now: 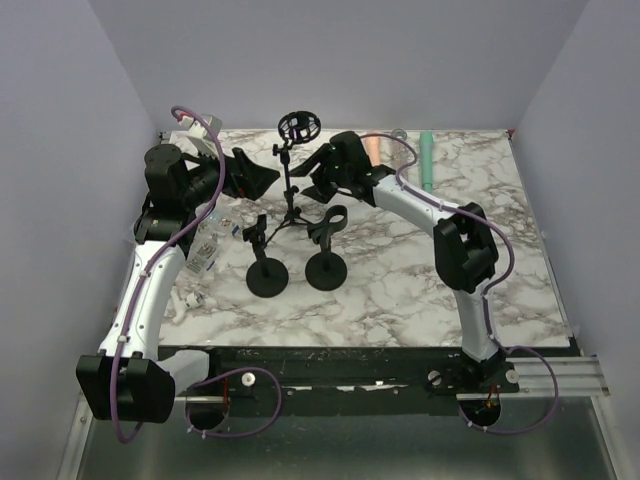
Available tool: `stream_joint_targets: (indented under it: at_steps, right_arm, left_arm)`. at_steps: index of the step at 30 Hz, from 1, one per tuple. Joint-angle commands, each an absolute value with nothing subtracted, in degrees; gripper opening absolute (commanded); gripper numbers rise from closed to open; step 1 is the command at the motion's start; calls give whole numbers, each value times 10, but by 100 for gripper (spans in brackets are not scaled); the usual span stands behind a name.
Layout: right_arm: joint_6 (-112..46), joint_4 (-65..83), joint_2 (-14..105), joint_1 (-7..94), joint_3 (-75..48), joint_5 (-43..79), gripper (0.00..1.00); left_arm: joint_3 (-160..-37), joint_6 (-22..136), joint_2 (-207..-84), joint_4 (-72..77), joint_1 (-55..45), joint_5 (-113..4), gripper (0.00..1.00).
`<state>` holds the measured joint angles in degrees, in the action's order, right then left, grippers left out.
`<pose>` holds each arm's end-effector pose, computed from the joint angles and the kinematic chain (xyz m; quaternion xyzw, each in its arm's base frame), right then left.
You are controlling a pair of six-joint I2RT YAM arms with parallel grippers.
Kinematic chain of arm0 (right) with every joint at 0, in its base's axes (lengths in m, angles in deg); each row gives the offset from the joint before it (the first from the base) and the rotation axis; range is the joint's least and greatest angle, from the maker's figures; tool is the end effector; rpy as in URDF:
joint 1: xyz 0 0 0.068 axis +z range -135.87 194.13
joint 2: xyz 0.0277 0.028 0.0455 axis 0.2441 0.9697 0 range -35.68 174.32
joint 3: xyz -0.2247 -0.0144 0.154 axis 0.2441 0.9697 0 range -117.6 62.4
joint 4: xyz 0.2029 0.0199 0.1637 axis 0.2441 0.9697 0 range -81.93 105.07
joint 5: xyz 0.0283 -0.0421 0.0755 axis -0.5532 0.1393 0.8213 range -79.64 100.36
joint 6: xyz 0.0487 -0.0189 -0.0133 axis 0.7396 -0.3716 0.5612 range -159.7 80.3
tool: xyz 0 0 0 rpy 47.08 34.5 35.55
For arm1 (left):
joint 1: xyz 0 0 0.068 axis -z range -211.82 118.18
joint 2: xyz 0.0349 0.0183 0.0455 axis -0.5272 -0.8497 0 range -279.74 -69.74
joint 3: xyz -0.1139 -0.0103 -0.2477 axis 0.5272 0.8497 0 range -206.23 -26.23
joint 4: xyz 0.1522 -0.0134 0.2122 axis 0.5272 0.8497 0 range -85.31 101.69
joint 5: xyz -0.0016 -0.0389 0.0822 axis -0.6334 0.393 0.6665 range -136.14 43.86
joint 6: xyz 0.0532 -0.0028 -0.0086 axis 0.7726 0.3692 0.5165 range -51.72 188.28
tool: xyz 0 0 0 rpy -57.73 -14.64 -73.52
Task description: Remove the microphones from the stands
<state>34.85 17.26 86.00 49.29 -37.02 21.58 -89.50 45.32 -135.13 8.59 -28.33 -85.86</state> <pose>0.4057 0.2942 0.2439 0.2475 0.8335 0.4470 0.2104 0.2561 -0.0383 0.3937 0.1058 0.7274 -0.3898 0.5548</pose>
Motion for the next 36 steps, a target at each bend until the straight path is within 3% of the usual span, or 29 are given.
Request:
stream_joint_targets:
  at_steps: [1,9,17,20,22,23,27,32,36]
  right_arm:
    - [355,269,892,513,-422,187,65]
    - [375,271,901,525,-420,180,43]
    - [382,272,899,525,-422,156,36]
    - [386,268,898,525,-417,153,22]
    - [386,250,894,525,-403,156,20]
    - [381,249,894,525,-404,156,24]
    - [363,231,883,524,-387,154,61]
    - [352,98,830,509,-288,184,72]
    - [329,96,812,498,-276,190,82]
  left_arm:
    - [-892,452,-1343,74,-283,-873,98]
    - [-892,452,-1340,76,-283,-874,98]
    - [-893,452,-1339,76,-283,-874,98]
    - [-892,453,-1340,75,-283,-873,98]
    - [-892,453,-1340,76,-283,-872,98]
    - [-892,453,-1341,76,-283,-872,98]
    - [-892,453,-1342,77,-283,-872,98]
    - [-892,454,-1343,77,-283,-871,98]
    - [-892,453,-1346,76,-283,-872,98]
